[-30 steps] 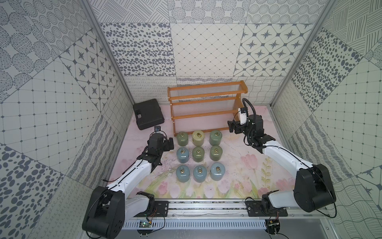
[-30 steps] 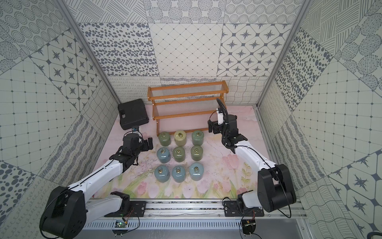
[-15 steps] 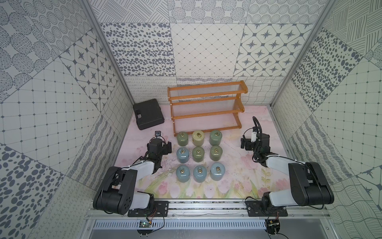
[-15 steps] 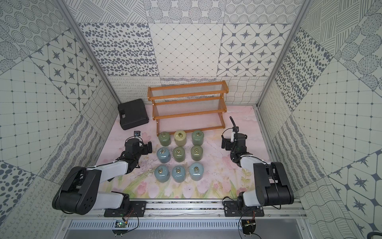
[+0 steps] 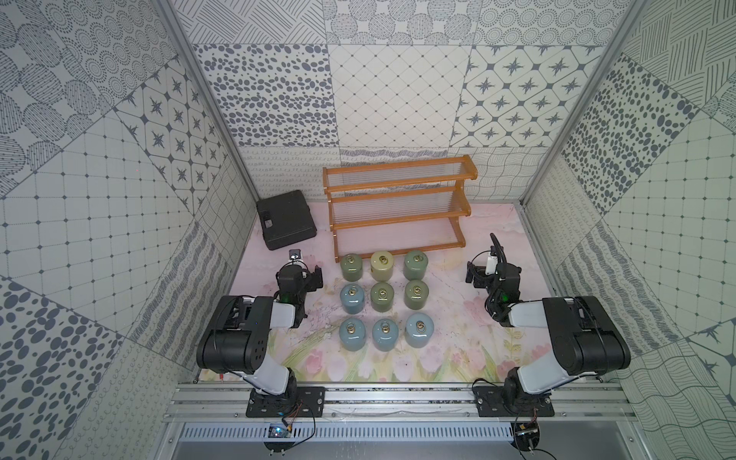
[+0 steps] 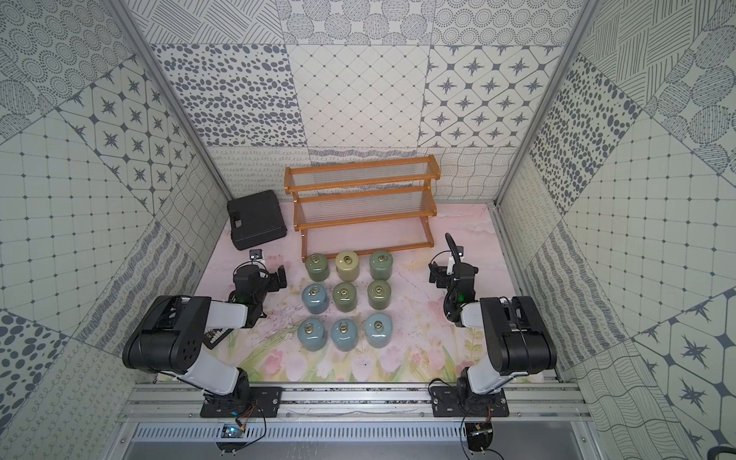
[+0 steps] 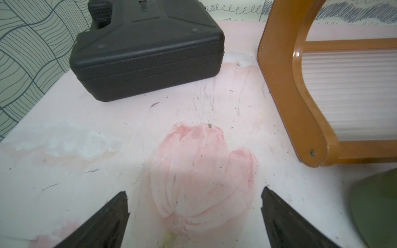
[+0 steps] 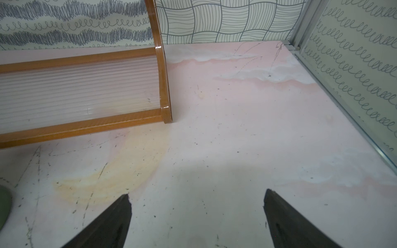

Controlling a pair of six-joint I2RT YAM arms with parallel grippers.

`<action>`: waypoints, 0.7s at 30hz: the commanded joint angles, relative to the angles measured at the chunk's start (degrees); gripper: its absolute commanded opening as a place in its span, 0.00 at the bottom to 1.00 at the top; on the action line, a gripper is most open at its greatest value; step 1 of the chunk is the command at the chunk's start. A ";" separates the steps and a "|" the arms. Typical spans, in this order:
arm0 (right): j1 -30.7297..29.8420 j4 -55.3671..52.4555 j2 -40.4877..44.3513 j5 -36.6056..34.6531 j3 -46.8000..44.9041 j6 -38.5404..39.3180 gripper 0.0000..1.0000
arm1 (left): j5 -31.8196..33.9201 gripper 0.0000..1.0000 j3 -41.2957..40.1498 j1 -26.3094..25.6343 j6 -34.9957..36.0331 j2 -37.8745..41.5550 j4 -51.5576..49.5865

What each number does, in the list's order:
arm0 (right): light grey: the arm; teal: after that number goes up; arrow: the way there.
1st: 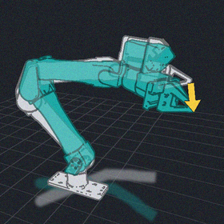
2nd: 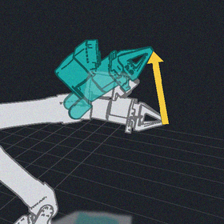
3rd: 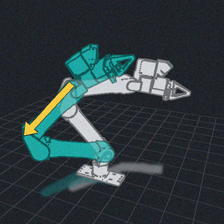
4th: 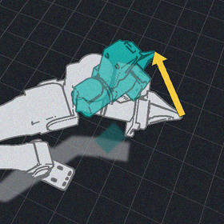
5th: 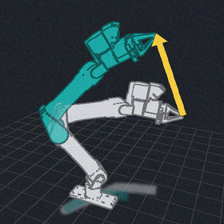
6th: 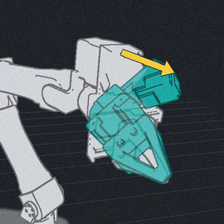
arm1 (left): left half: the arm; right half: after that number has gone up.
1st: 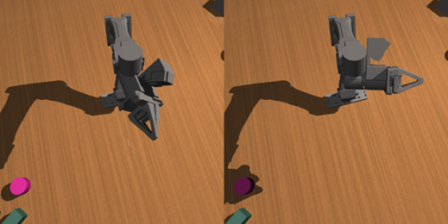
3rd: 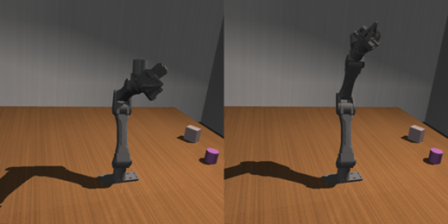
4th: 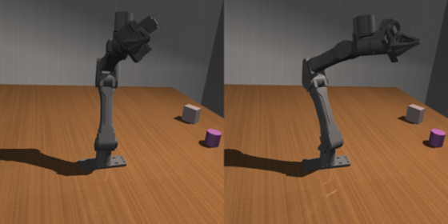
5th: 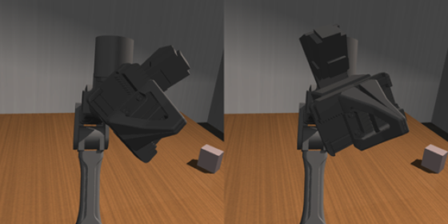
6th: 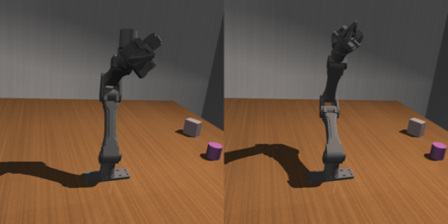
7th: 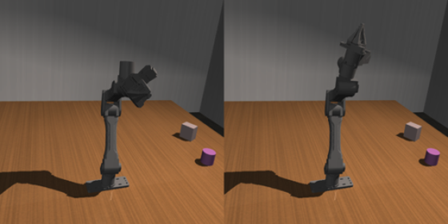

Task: Remove the tea canisters from the shelf
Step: Reset both arms

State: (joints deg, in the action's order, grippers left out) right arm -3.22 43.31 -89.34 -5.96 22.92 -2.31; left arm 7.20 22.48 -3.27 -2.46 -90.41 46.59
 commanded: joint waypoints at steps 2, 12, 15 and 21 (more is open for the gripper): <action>0.14 4.77 0.27 0.30 0.64 0.46 1.00 | -4.63 1.00 1.03 1.25 -0.26 -0.21 3.19; 0.15 4.77 0.28 0.33 0.63 0.50 1.00 | -4.81 1.00 0.91 1.25 0.12 -0.29 3.59; 0.15 4.77 0.31 0.33 0.64 0.51 1.00 | -5.18 1.00 1.22 1.25 -0.09 -0.29 3.06; 0.14 4.72 0.26 0.33 0.64 0.55 1.00 | -5.25 1.00 1.18 1.35 -0.18 -0.29 2.97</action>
State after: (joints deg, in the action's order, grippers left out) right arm -3.22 44.40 -89.34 -5.87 22.92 -2.31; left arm 3.31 23.18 -2.20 -2.46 -90.67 47.31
